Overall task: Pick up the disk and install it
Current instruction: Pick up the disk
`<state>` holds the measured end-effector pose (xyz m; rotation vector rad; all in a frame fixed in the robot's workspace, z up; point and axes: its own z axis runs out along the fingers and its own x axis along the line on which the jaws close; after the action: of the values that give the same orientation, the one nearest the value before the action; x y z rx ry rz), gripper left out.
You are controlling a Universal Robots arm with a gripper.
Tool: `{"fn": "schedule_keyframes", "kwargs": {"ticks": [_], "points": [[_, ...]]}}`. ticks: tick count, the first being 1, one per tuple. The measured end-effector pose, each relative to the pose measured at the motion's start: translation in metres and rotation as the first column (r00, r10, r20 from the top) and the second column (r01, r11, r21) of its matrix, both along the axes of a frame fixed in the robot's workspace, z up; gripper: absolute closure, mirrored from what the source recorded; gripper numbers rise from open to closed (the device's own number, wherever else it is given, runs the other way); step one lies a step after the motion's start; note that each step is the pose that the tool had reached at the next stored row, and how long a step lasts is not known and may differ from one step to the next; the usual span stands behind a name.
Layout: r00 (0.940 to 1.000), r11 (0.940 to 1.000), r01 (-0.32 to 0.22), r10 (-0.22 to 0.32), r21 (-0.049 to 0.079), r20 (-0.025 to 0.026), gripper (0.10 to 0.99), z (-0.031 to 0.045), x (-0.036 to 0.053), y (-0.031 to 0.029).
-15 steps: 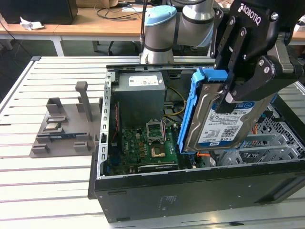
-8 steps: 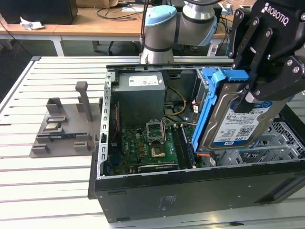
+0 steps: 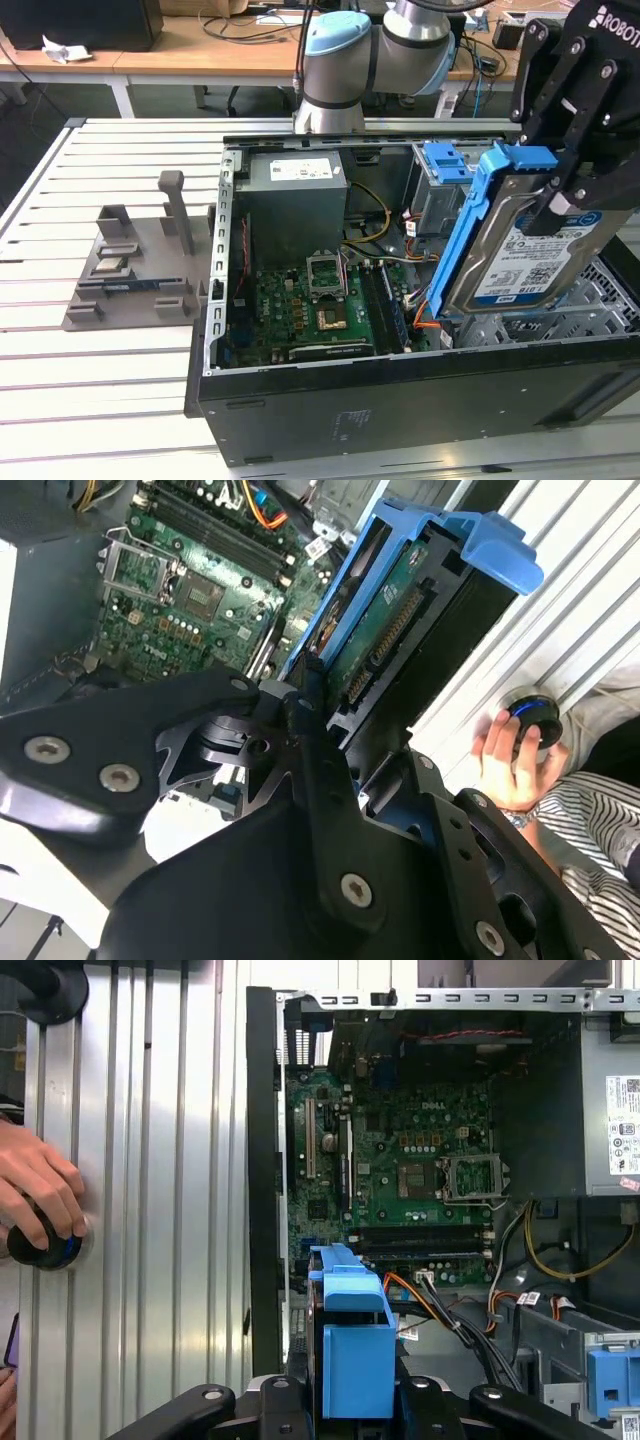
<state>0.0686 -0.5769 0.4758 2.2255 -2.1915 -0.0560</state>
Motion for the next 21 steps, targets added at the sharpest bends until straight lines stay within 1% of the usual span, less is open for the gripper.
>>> {"fn": "schedule_keyframes", "kwargs": {"ticks": [4,8,12,21], "points": [[1.0,1.0,0.0,0.0,0.0,0.0,0.722,0.0,0.011,0.0],[1.0,1.0,0.0,0.0,0.0,-0.0001,0.722,0.0,0.0313,0.0],[1.0,1.0,0.0,0.0,0.0,-0.0002,0.722,-0.0001,0.0453,0.0],[1.0,1.0,0.0,0.0,0.0,-0.0002,0.722,-0.0001,0.0671,0.0]]}}
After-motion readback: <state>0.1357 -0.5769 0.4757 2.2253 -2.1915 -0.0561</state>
